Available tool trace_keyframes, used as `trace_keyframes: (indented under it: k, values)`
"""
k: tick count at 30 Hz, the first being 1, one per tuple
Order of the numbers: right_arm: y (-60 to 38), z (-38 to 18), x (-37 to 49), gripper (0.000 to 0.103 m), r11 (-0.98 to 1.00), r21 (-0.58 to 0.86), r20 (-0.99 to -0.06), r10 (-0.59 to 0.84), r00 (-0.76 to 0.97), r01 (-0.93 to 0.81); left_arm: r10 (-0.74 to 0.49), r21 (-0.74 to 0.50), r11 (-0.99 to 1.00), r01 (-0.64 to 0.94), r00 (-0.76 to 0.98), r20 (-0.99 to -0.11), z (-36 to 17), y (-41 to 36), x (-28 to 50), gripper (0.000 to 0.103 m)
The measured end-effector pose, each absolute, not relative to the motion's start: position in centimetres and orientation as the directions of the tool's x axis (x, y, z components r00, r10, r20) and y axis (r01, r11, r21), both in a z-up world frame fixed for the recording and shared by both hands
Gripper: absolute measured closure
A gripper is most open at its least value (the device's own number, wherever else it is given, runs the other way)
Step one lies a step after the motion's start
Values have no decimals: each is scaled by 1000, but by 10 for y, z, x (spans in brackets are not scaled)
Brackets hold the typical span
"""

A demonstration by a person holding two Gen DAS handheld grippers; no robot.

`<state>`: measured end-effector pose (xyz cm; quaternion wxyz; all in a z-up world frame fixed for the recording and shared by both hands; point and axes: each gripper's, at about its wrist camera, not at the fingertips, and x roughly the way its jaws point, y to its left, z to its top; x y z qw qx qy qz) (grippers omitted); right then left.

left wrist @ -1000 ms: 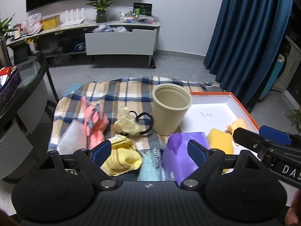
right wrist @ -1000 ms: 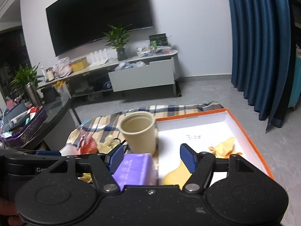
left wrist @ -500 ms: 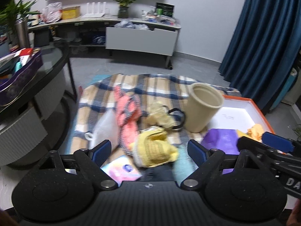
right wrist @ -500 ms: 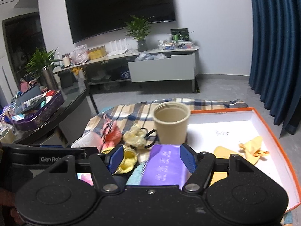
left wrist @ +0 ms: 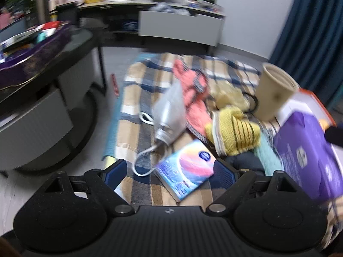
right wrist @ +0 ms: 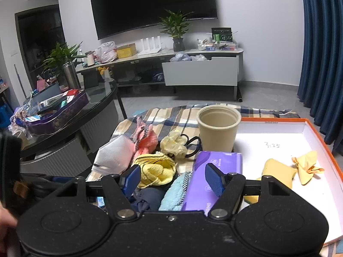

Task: Organize soft objects
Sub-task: 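Move both tools back toward the pile of soft items, then grasp the blue tissue pack with the left gripper while the right grasps the yellow knit hat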

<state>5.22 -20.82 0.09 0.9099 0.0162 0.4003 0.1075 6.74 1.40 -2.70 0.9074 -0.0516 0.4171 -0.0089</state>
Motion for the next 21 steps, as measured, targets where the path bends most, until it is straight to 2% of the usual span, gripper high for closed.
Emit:
trace_keyframes:
  k: [7,9,10,13,21]
  values:
    - [-201,-2,52,23,973,114,-733,220,643,-203,-121,-18,986,167,633,-765,-56,0,71,14]
    - [-197,-4,53,23,971,113,-738,224,637,-211,-111,17,981,191,638,-762,-64,-1,74,20]
    - [-194,-6,55,23,970,111,-741,225,633,-215,-112,27,979,202,645,-756,-66,-1,75,28]
    - [-184,-13,60,23,967,106,-755,229,615,-231,-134,24,973,231,642,-755,-70,-1,79,37]
    - [-146,-43,92,23,957,79,-814,224,537,-279,-192,-65,975,213,657,-729,-64,14,59,47]
